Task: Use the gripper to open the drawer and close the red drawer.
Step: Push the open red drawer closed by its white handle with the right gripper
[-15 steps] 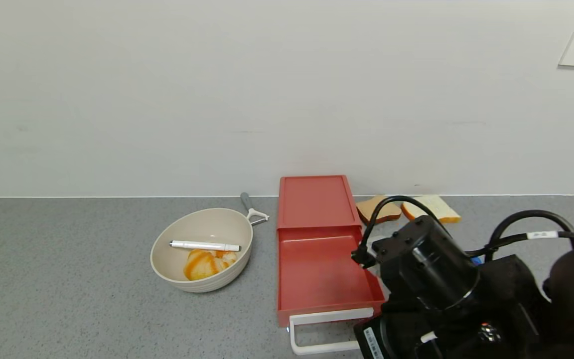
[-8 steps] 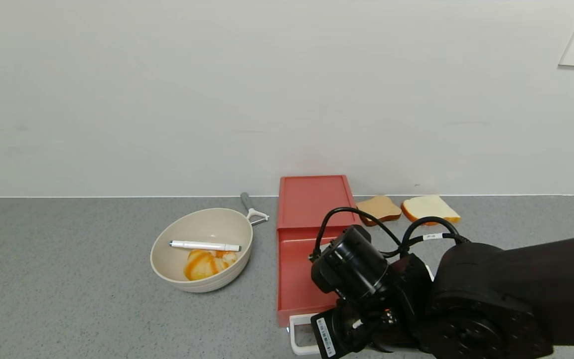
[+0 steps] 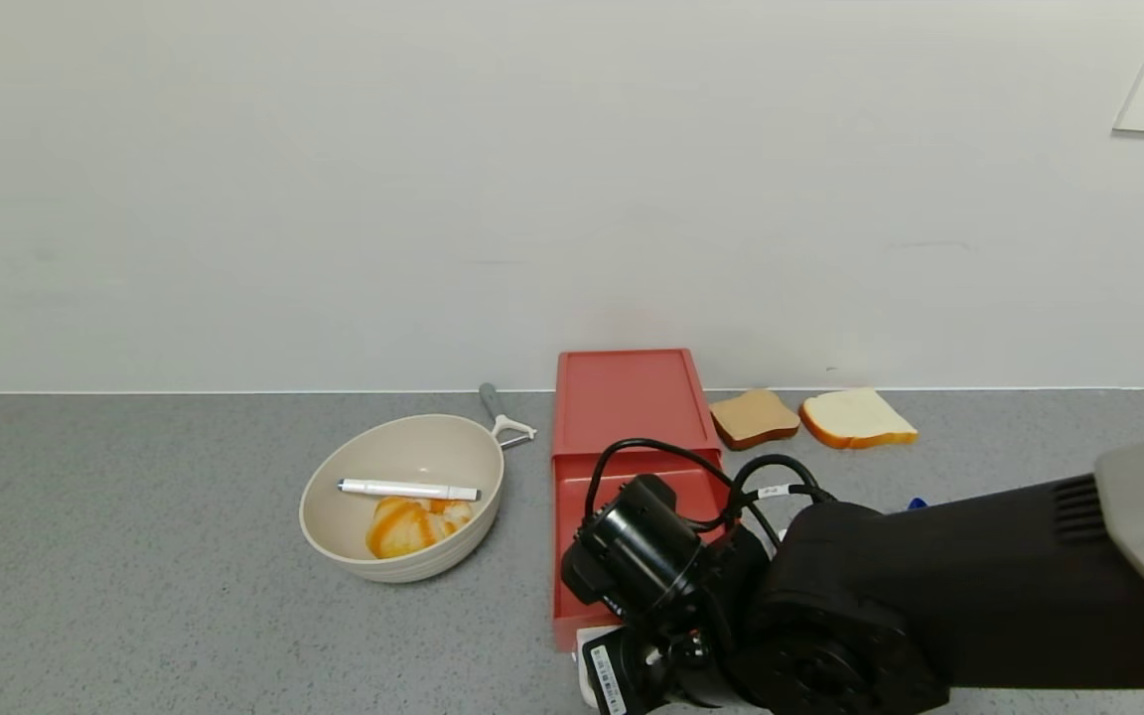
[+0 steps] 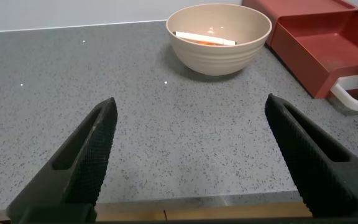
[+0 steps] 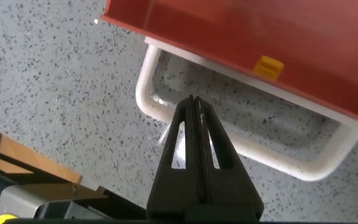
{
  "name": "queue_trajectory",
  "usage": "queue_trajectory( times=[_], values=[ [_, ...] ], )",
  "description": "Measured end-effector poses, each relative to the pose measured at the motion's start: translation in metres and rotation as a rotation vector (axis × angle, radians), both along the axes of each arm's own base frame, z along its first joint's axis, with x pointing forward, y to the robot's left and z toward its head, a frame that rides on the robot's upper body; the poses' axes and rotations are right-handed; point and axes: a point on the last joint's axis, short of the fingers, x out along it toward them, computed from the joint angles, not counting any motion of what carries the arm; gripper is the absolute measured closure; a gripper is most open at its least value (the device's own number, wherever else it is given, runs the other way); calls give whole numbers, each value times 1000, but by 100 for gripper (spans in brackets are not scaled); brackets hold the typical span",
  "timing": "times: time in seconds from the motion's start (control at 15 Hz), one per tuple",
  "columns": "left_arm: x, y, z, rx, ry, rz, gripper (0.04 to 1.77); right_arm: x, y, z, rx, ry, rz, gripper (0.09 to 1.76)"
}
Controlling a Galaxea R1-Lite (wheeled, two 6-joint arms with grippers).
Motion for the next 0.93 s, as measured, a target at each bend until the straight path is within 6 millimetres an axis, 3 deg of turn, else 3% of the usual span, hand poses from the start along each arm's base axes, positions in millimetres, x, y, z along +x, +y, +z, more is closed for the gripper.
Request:
queue_trajectory(
  times=[0.4,0.93],
  values=[
    [0,0,0,0,0,0,9,10,11,-9,-21,-31,-23,173],
    [0,0,0,0,0,-1,9,22,19,-5,-3,-71,-28,173]
  ],
)
